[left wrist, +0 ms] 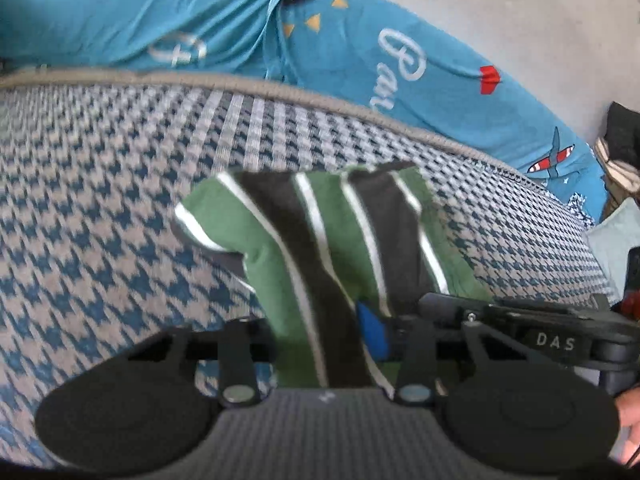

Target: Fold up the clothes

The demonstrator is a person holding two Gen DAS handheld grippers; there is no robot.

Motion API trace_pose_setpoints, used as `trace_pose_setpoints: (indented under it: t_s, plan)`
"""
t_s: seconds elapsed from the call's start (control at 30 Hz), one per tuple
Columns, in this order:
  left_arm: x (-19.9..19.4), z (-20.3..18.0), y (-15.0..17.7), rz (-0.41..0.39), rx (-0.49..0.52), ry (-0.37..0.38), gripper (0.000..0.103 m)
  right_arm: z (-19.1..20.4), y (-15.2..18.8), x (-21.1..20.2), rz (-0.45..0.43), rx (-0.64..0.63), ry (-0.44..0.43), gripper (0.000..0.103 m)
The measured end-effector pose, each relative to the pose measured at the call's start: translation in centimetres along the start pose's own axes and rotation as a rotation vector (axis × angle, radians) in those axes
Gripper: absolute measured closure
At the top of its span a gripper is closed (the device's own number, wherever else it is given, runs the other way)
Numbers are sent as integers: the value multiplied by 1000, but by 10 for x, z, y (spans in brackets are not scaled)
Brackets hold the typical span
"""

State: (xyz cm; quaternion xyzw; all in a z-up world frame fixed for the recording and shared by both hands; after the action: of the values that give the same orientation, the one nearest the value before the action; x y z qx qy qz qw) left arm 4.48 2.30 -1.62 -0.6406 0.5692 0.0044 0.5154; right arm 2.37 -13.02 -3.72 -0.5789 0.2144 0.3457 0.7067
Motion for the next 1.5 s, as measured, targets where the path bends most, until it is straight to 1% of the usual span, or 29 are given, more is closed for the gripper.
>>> trace_pose_setpoints:
  t_s: [0.13, 0.27, 0.37, 0.47, 0.6, 0.7, 0.87, 1.13, 1.5]
  plan:
    - [-15, -6, -7, -50, 69, -64, 76, 18, -6, -13, -63, -57, 14, 83]
    - [-32, -4, -13, -81, 84, -109, 78, 40, -10, -23, -118, -116, 31, 83]
    - [-45, 0, -16, -100, 89, -140, 78, 58, -13, -25, -147, -146, 22, 83]
    - [-60, 6, -21, -123, 79, -171, 78, 73, -17, -24, -159, -150, 4, 83]
    - [-86, 21, -31, -172, 48, -201, 78, 94, -22, -24, -179, -149, -40, 83]
    - [-103, 32, -36, -191, 22, -222, 78, 109, -24, -21, -184, -159, -73, 84]
    - [-129, 48, -34, -213, 11, -273, 78, 135, -25, -14, -182, -178, -113, 84]
    - [-166, 73, -27, -237, -46, -343, 78, 176, -24, -6, -182, -224, -172, 84]
    - [-201, 84, -22, -276, -63, -412, 78, 211, -24, -12, -207, -268, -224, 84]
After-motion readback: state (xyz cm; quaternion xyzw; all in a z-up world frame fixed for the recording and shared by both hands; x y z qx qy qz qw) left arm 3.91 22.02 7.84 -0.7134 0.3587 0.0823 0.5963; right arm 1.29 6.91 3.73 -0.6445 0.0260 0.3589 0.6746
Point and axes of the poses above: each gripper's, at about its wrist camera, not at the fingertips, and x roughly the way its jaws point, z to its left, y to its underside, the point moved 5 cm from there along x, roughly the way its jaws point, and after that the axes turned 13 degrees about y, right-handed, at the moved point
